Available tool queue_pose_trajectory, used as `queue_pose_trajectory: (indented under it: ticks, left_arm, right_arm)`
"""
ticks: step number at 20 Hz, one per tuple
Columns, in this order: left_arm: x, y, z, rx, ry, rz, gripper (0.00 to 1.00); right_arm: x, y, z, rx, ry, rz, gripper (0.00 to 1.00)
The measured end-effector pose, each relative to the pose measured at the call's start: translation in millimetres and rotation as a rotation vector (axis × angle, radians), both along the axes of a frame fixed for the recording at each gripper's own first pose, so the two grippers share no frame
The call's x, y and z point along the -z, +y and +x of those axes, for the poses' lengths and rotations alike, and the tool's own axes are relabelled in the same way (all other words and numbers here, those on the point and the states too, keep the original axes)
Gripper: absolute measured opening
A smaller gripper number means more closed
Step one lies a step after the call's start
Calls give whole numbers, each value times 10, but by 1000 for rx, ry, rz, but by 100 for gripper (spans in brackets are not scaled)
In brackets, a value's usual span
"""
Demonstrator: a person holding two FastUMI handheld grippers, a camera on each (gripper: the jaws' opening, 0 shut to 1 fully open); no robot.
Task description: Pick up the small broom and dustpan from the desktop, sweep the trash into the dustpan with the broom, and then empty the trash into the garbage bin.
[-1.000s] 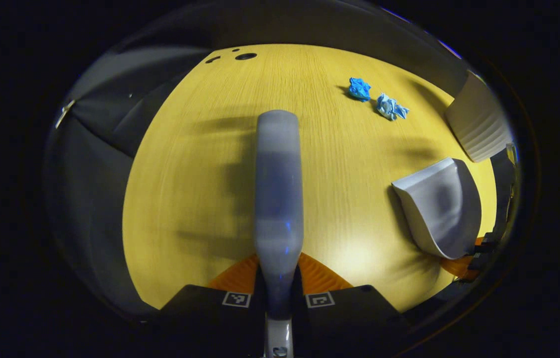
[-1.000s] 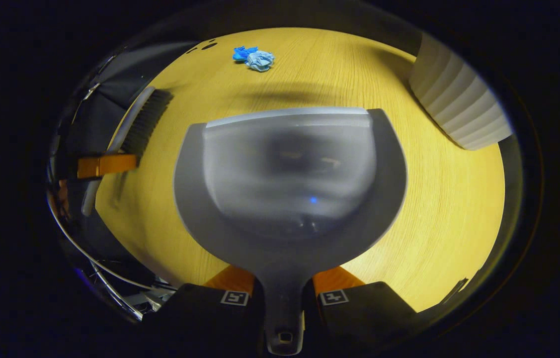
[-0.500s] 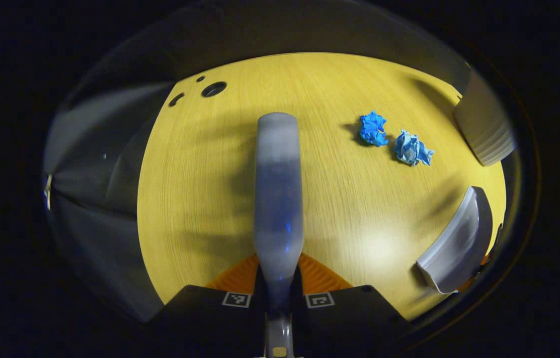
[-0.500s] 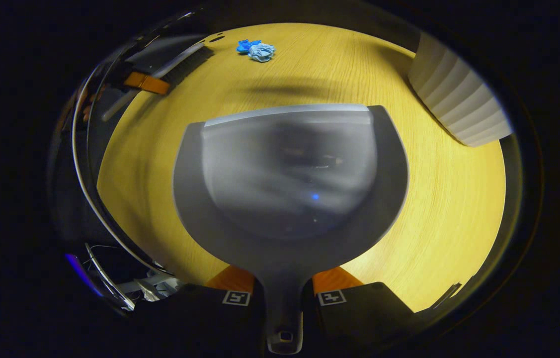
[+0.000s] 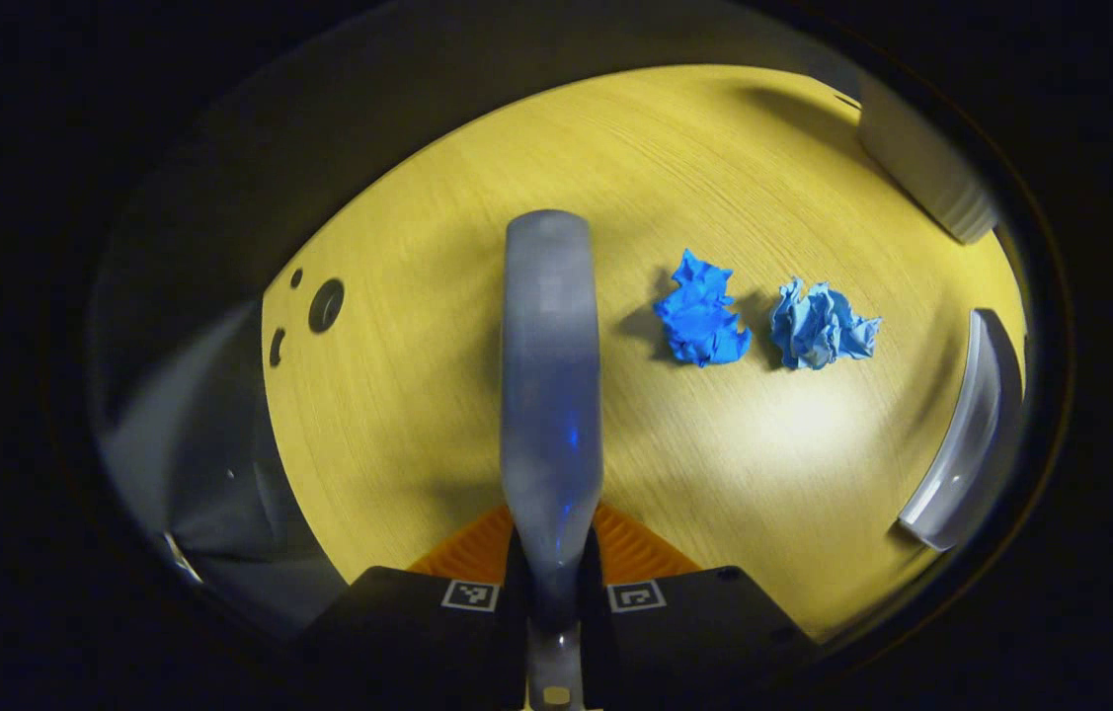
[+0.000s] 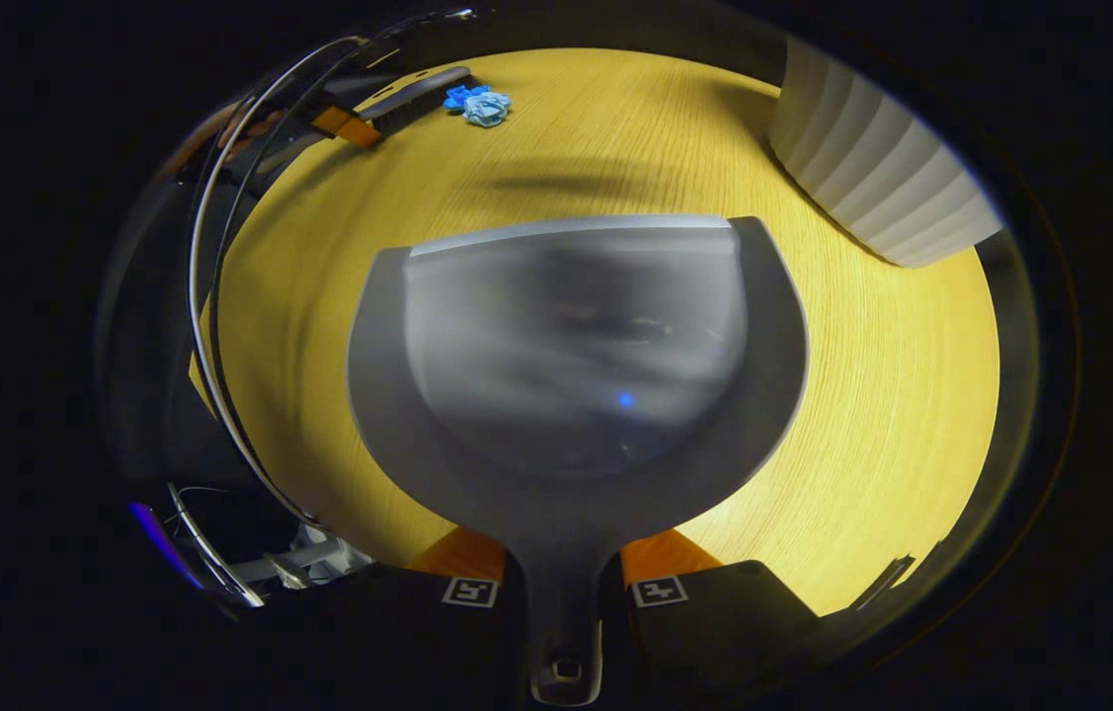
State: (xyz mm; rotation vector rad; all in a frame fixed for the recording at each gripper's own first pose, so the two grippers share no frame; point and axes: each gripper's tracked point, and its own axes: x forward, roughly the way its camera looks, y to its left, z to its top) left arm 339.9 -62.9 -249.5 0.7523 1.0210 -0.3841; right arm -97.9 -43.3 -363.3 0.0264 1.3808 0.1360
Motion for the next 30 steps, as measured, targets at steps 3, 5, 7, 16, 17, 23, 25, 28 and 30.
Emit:
queue_pose_trajectory:
  ticks: [3,5,7,16,17,23,25,28,30]
  left_arm:
    - [-32,-112,146,142,-1,78,26]
    - [-53,-205,177,258,6,128,26]
    - [-35,-338,112,365,17,162,26]
    - [139,-919,-911,616,175,66,26]
    - [177,-981,-1110,617,223,42,26]
    - [131,-1189,-2110,539,539,-148,26]
    - [93,-1154,-2358,506,633,-205,27]
    - [21,-1079,-2520,460,665,-233,26]
    - [-13,-1099,-2483,425,598,-264,26]
  right_arm:
    - [21,-18,-17,-18,-7,-8,34]
    - [50,-20,9,-22,-8,-6,34]
    - [54,-25,3,-26,-9,-9,34]
    - [52,-30,22,-39,-24,-11,34]
    - [54,-34,25,-40,-26,-12,34]
    - [18,-120,25,-62,-81,-24,34]
    - [11,-91,10,-50,-92,-25,34]
    - [27,-99,28,-28,-103,-27,34]
    - [5,-70,22,-7,-107,-9,34]
